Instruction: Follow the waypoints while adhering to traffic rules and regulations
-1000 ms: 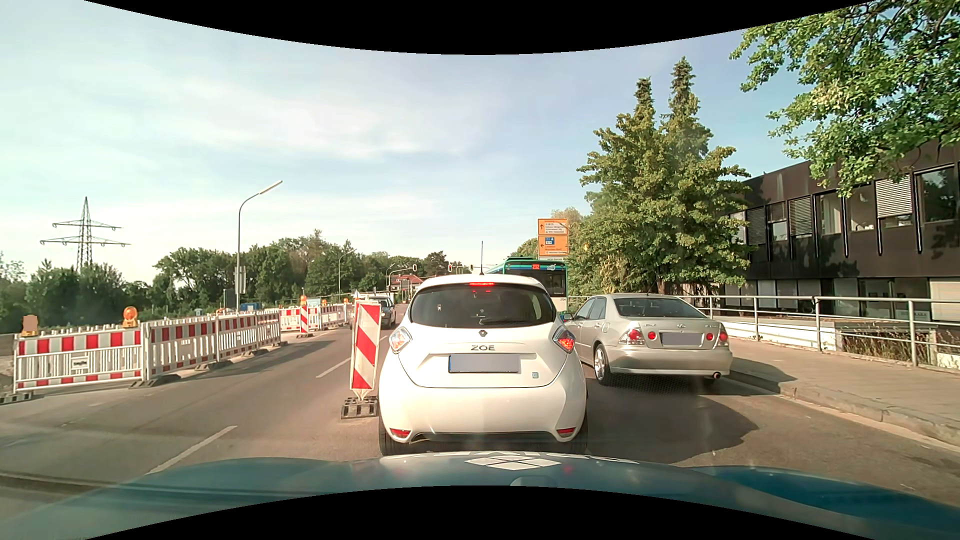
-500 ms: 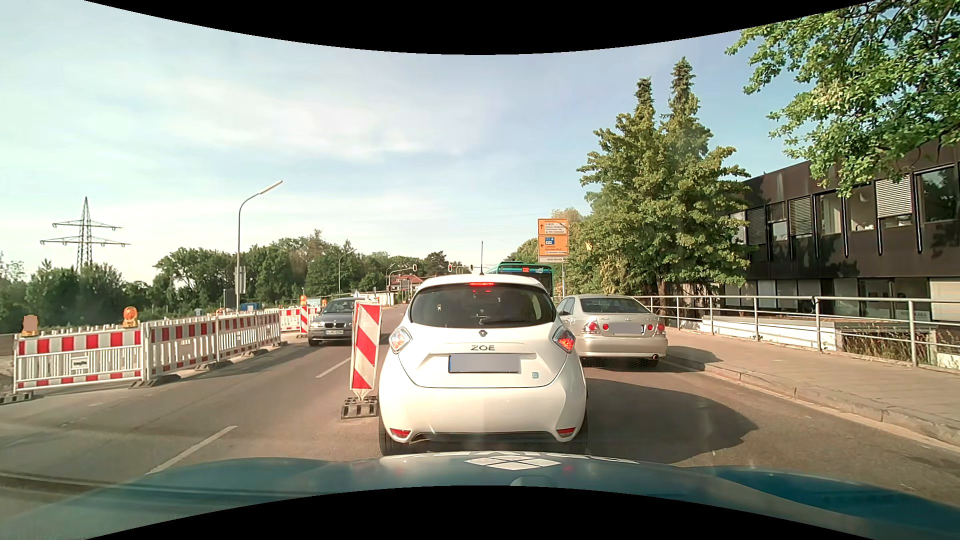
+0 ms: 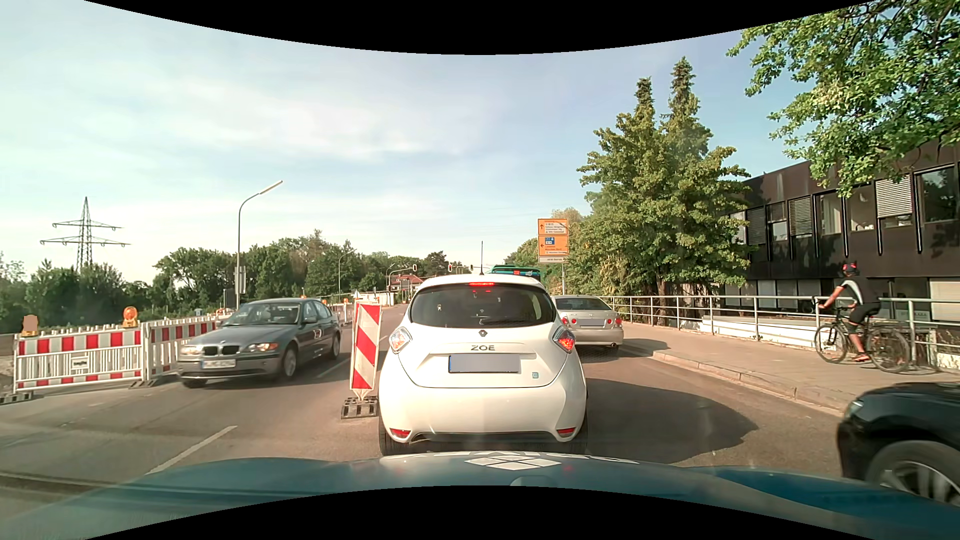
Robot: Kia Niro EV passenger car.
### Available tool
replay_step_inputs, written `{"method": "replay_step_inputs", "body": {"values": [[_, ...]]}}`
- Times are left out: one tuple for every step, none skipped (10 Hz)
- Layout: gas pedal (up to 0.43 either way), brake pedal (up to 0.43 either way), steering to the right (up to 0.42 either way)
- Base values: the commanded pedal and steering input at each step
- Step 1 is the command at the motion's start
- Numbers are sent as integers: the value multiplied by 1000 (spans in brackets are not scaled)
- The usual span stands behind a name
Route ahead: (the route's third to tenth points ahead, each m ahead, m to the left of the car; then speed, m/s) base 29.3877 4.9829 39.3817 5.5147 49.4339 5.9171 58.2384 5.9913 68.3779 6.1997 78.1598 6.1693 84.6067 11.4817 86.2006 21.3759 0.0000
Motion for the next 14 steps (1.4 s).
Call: {"method": "replay_step_inputs", "body": {"values": [[0, 274, -15], [0, 274, -15], [0, 280, -15], [0, 280, -15], [0, 274, -15], [0, 274, -15], [0, 274, -15], [0, 274, -15], [0, 274, -15], [0, 274, -15], [0, 274, -15], [0, 280, -15], [0, 274, -15], [0, 274, -15]]}}
